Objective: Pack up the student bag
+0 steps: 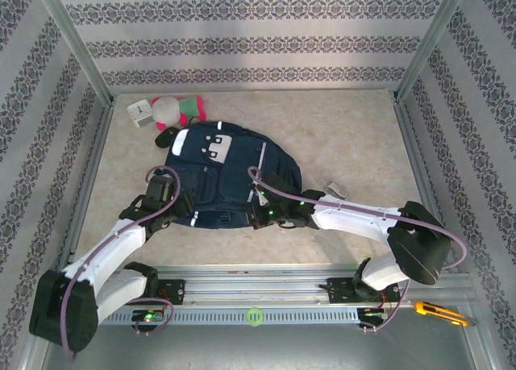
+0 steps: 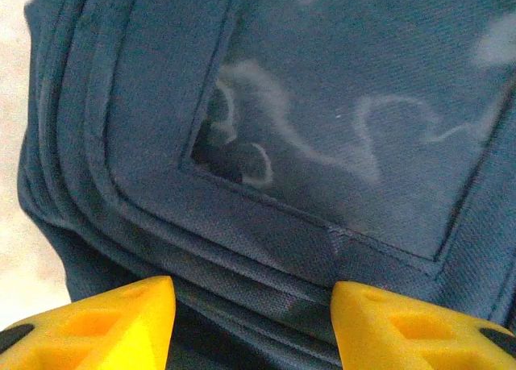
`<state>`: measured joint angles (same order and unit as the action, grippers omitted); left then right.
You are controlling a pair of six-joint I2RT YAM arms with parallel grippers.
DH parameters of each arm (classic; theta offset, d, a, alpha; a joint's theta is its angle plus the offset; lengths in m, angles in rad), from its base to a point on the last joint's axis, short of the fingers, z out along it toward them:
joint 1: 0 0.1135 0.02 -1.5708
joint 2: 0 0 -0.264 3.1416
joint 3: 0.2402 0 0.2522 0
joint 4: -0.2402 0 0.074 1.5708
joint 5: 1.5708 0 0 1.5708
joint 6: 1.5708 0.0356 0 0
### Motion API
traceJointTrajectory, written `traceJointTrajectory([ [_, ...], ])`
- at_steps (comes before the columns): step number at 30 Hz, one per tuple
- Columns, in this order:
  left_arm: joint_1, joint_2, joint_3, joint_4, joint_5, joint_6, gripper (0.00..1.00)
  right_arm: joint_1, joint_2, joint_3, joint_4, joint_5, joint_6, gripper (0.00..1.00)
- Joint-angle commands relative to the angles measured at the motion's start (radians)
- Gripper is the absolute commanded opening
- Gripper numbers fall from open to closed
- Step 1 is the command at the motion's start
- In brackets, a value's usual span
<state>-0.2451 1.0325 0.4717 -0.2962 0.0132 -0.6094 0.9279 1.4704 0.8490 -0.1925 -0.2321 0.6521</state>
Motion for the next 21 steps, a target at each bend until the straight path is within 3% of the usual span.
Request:
traceJointTrajectory([
  [1, 0.031, 0.137, 0.062, 0.211, -0.013, 0.037, 0.58, 0.028, 0.021, 0.065, -0.023, -0.114, -0.025, 0.00],
  [5, 0.050, 0.239, 0.160, 0.228, 0.064, 0.118, 0.62, 0.010, 0.012, 0.070, -0.072, -0.105, -0.039, 0.00],
  [9, 0.045, 0.153, 0.149, 0.266, 0.168, 0.288, 0.68, -0.026, 0.008, 0.073, -0.067, -0.128, -0.054, 0.00],
  [14, 0.043, -0.066, 0.084, 0.305, 0.344, 0.667, 0.71, -0.052, 0.013, 0.074, -0.041, -0.184, -0.070, 0.00],
  [16, 0.040, -0.125, 0.076, 0.271, 0.476, 0.858, 0.72, -0.059, 0.019, 0.076, -0.039, -0.205, -0.085, 0.00],
  [19, 0.023, -0.137, 0.095, 0.180, 0.628, 1.119, 0.73, -0.070, 0.019, 0.075, -0.034, -0.234, -0.097, 0.00],
  [21, -0.005, -0.106, 0.122, 0.123, 0.673, 1.266, 0.75, -0.078, 0.016, 0.073, -0.034, -0.247, -0.105, 0.00],
])
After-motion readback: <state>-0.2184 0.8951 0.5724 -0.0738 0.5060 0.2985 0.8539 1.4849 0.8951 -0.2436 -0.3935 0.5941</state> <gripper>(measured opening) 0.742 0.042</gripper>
